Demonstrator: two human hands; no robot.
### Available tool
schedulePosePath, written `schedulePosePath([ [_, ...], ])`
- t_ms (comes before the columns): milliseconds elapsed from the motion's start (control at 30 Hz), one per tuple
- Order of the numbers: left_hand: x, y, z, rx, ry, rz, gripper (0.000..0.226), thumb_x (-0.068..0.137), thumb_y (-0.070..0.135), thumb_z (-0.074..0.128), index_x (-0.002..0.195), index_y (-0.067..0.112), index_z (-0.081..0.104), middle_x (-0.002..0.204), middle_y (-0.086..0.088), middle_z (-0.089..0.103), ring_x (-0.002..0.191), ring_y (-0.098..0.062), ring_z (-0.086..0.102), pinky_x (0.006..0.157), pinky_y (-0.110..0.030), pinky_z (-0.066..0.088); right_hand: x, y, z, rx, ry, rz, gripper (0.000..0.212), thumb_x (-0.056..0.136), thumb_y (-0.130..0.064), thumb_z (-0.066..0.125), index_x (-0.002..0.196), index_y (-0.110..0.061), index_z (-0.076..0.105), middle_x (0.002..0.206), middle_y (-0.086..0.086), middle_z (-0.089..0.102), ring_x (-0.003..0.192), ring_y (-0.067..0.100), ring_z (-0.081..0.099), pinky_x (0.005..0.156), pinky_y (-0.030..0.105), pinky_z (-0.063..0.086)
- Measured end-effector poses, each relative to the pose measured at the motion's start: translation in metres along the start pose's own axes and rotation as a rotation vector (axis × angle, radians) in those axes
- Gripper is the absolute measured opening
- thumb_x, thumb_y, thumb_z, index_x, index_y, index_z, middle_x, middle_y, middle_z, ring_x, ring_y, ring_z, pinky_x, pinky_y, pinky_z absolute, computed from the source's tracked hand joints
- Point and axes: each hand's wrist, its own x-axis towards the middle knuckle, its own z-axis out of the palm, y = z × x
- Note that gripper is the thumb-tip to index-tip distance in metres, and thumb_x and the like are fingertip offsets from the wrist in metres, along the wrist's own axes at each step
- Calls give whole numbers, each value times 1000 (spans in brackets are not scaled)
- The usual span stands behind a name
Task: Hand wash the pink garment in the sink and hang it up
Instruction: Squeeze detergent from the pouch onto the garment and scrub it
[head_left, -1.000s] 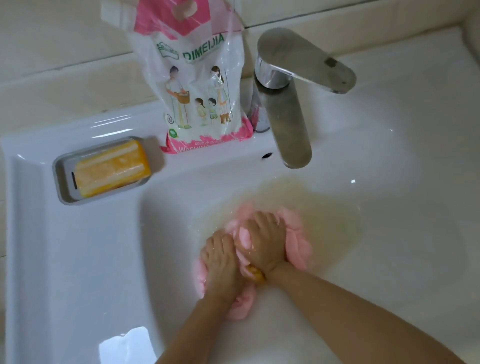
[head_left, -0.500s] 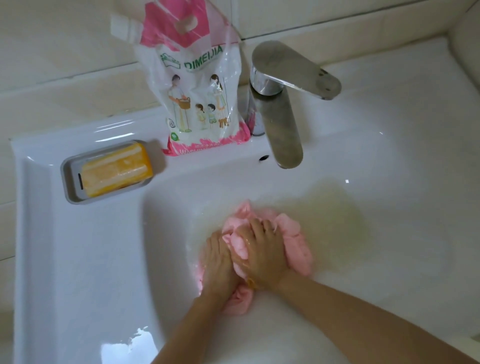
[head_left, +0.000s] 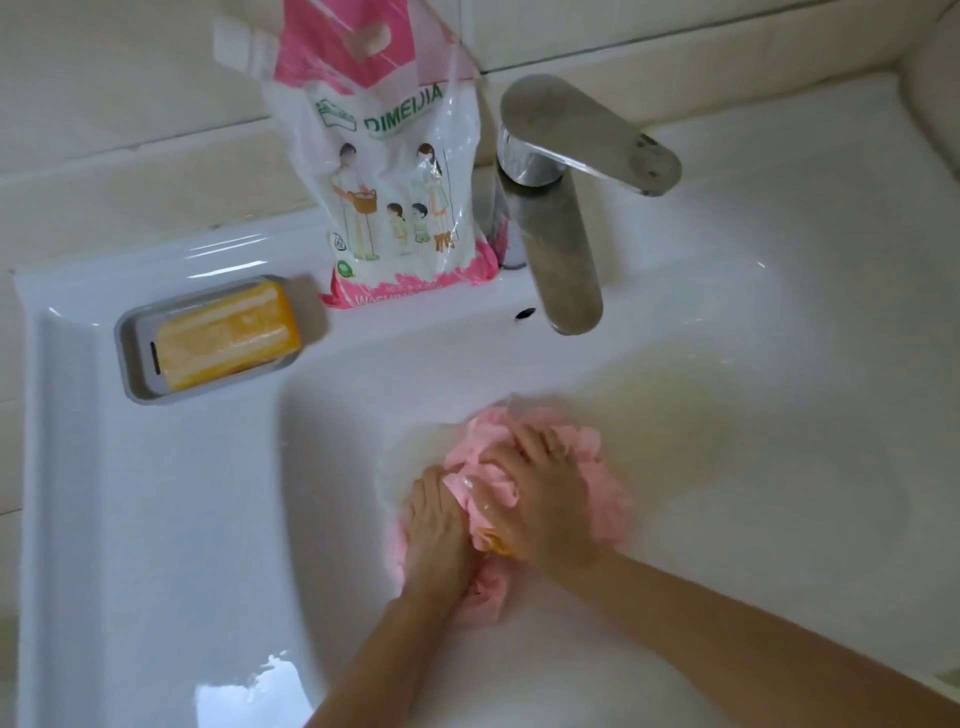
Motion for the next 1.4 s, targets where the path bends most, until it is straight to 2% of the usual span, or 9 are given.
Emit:
schedulePosePath([
  [200,0,3,5,185,30,7,58,62,27,48,116,4,45,100,-12,50,91,-26,43,82,-34,33,9,27,50,-246,-55,-109,29,73,-45,50,66,-22,65,75,0,63,71,24,61,68,35,39],
  [367,3,7,2,224,-91,-60,53,67,23,41,115,0,46,92,-16,54,78,-33,51,74,-37,38,53,21,50,-253,-158,202,38,74,-31,45,40,-16,53,42,1,53,39,22,54,47,23,38],
  [600,12,-9,-41,109,-135,74,83,57,55,70,122,13,41,95,-12,58,75,-34,61,61,-38,53,71,85,-24,281,-327,519,41,82,-48,68,112,-21,59,108,-5,62,106,20,60,91,34,45],
  [767,-2,22,-60,192,124,-88,80,61,46,71,130,19,40,138,-24,42,109,-47,55,82,-51,49,38,96,-78,-269,-141,33,85,69,-81,43,137,-31,37,144,3,40,127,25,40,99,43,37],
  [933,-2,25,-22,409,-333,28,133,28,80,64,140,16,35,145,-24,36,124,-50,44,82,-73,39,-11,89,-43,-469,-560,-289,123,52,-91,35,153,-26,7,153,23,24,139,42,27,98,66,31],
  [1000,15,14,-23,449,-319,122,111,40,51,83,136,16,38,140,-23,43,117,-46,53,84,-68,41,-6,94,-26,-451,-526,-263,110,61,-72,55,151,-26,12,147,22,30,132,40,37,89,65,41],
  [1100,30,5,-34,353,-182,215,49,70,23,52,118,17,47,117,-16,62,95,-39,62,71,-45,53,8,93,-21,-338,-406,-291,64,71,-46,51,129,-19,41,127,18,49,109,38,59,82,52,53],
  [1200,38,5,-49,65,-299,126,42,66,32,41,108,23,46,94,-8,64,80,-33,60,65,-31,46,20,85,-35,-122,-519,-198,41,72,-34,50,111,-21,54,101,8,67,94,27,65,76,30,49],
  [1400,33,6,-85,-611,-535,-284,44,66,37,55,108,27,50,90,2,67,81,-15,65,65,-21,48,62,85,-88,503,-1053,538,29,70,-43,70,93,-30,59,90,-17,68,84,-3,63,80,22,50],
])
